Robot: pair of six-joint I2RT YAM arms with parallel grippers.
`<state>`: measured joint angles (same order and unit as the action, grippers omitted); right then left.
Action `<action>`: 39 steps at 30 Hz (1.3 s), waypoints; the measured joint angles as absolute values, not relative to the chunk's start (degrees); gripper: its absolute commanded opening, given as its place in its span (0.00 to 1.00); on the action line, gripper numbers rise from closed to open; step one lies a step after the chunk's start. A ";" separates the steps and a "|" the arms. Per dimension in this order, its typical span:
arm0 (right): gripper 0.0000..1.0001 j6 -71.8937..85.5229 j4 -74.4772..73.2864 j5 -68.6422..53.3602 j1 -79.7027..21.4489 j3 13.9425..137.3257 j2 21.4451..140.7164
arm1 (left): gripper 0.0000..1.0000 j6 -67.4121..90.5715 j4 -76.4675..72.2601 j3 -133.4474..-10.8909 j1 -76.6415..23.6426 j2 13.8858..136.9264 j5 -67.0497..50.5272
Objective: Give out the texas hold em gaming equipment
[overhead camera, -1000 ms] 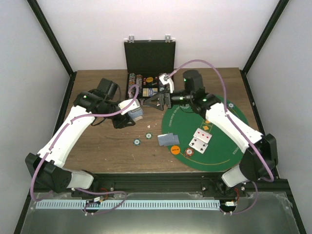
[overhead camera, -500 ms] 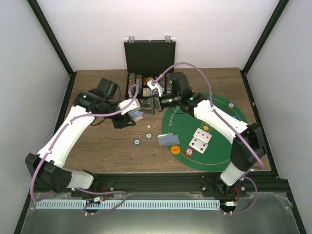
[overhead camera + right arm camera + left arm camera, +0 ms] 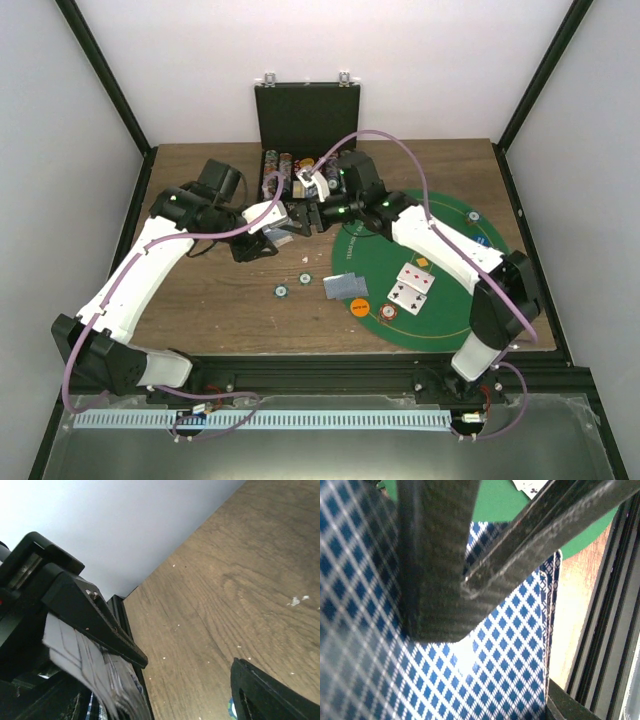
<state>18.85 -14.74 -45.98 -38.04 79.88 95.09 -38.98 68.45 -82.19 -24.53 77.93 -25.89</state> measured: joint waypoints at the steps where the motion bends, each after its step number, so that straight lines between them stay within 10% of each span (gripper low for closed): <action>1: 0.71 18.79 -15.09 -45.10 -38.02 79.85 94.54 | 0.37 -38.98 68.27 -82.19 -24.51 77.93 -25.74; 25: 0.09 15.92 -24.10 -40.75 -37.69 82.78 90.41 | 0.37 -38.74 66.46 -81.62 -24.49 77.93 -24.03; 39: 0.23 16.32 -24.32 -43.35 -37.69 83.35 90.54 | 0.37 -38.68 66.17 -81.56 -24.49 77.93 -24.01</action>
